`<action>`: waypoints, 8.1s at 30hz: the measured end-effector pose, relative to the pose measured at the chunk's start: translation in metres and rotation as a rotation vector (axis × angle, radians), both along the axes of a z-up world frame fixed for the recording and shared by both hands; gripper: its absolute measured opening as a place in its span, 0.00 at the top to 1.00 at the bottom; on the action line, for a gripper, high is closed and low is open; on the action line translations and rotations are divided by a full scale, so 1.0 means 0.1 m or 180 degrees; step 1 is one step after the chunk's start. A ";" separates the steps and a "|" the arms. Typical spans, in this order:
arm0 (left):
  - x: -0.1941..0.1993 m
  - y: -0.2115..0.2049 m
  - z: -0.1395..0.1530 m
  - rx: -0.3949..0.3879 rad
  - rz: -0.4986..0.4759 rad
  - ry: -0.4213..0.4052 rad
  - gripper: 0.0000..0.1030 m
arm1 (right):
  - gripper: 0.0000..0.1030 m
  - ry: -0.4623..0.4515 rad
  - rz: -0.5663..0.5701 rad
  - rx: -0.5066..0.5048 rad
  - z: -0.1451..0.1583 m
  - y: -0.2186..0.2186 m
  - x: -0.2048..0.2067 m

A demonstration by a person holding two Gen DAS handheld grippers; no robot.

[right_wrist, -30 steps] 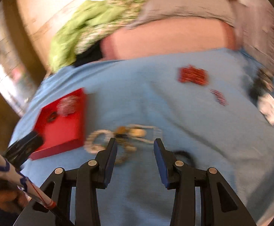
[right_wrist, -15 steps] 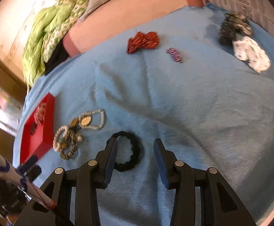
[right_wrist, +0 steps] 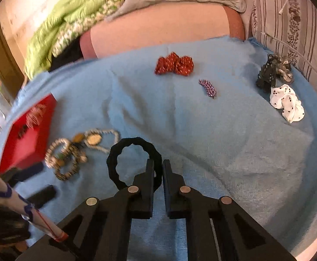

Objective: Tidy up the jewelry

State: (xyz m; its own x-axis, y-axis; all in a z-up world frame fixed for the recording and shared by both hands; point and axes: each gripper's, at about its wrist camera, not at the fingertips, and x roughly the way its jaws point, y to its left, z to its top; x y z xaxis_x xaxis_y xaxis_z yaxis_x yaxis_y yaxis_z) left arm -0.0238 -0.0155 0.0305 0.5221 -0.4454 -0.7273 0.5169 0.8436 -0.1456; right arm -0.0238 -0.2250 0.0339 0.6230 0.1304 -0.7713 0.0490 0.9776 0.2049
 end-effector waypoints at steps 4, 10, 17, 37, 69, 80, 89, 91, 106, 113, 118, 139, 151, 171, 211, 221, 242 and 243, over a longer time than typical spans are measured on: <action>0.09 -0.15 -0.11 0.0176 -0.0091 0.0025 0.63 | 0.92 0.0106 0.0040 0.0151 -0.05 0.00 0.05; 0.12 -0.20 -0.18 0.0277 -0.0096 0.0042 0.91 | 0.92 0.0068 0.0099 0.0222 -0.03 0.05 0.07; -0.10 -0.11 0.11 0.0142 -0.0025 -0.0400 0.93 | 0.92 -0.0120 0.0219 0.0281 0.08 0.16 0.03; -0.49 0.56 0.56 -0.0199 0.0564 -0.0698 0.93 | 0.92 -0.0463 0.0602 -0.0001 0.25 0.88 -0.08; -0.28 1.80 0.71 -0.0329 0.1556 -0.0758 0.93 | 0.92 -0.0486 0.0907 -0.0052 0.27 1.33 -0.18; -0.01 2.43 0.58 -0.0585 0.1886 -0.0420 0.93 | 0.92 -0.0370 0.1354 0.0136 0.48 2.10 0.04; 0.19 2.55 0.45 -0.0666 0.1940 -0.0202 0.93 | 0.91 -0.0006 0.1507 0.0051 0.37 2.78 0.63; 0.25 2.56 0.42 -0.0638 0.1967 -0.0157 0.93 | 0.91 0.0091 0.1484 0.0015 0.31 2.85 0.79; 0.46 2.59 0.27 -0.0690 0.2042 0.0087 0.93 | 0.91 0.0513 0.1264 -0.0271 -0.04 3.16 1.51; 0.47 2.61 0.26 -0.0688 0.2085 0.0087 0.93 | 0.90 0.0537 0.1211 -0.0297 -0.10 3.21 1.62; 0.46 2.62 0.25 -0.0671 0.2121 0.0086 0.93 | 0.90 0.0491 0.1201 -0.0328 -0.09 3.26 1.66; 0.34 2.61 0.40 -0.0508 0.2305 -0.0238 0.51 | 0.82 0.0153 0.1283 0.0049 0.38 2.90 1.35; 0.17 2.41 0.55 0.0232 0.2900 -0.0596 0.29 | 0.81 0.0005 0.0976 0.0589 0.56 1.72 0.80; -0.39 1.35 0.54 -0.0004 0.1674 -0.0529 0.28 | 0.77 0.0136 0.0047 0.0849 0.01 0.25 0.63; 0.19 -0.38 -0.07 0.0413 0.0440 -0.0062 0.74 | 0.94 -0.0568 -0.0296 0.0853 0.40 -0.25 0.46; 0.31 -0.49 -0.20 0.0628 0.0523 -0.0162 0.90 | 0.94 -0.0520 -0.0137 0.0941 0.39 -0.21 0.49; 0.14 0.58 0.45 0.0126 0.1034 -0.0535 0.89 | 0.94 -0.0655 0.0784 0.0806 0.43 0.67 0.37; 0.15 0.61 0.45 0.0125 0.1047 -0.0538 0.89 | 0.94 -0.0649 0.0821 0.0799 0.42 0.73 0.38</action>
